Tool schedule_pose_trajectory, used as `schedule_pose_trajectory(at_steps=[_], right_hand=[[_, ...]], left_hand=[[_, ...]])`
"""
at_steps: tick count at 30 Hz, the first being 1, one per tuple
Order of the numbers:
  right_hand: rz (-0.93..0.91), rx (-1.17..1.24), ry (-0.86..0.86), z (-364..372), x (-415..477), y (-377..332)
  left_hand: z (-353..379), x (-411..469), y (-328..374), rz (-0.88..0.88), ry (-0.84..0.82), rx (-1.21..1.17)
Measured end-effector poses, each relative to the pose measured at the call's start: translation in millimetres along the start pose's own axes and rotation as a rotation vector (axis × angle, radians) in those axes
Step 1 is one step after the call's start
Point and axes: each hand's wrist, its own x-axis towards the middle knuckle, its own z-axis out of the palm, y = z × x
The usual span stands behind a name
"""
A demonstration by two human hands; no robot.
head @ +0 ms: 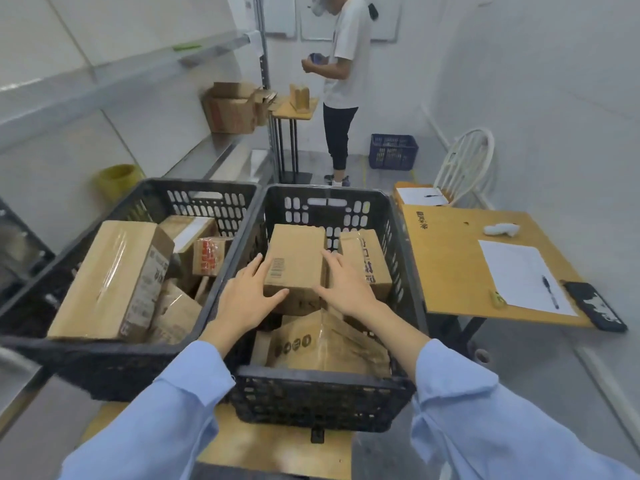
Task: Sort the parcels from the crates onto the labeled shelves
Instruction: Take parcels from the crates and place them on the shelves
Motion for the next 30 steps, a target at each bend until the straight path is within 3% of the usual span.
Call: schedule_pose_trajectory(at_steps=[12,18,30], right_hand=[[0.108,0.112,-0.141,51,57,28],[0.165,0.176,-0.138,67,59,39],[0.162,0.315,-0.065,68,66,47]], left_hand=[[50,49,-19,-0.133,-0.186,-0.181],[54,57,-12,-0.099,-0.113,-0.231],[68,63,-16,-0.307,-0.118,-0.501]])
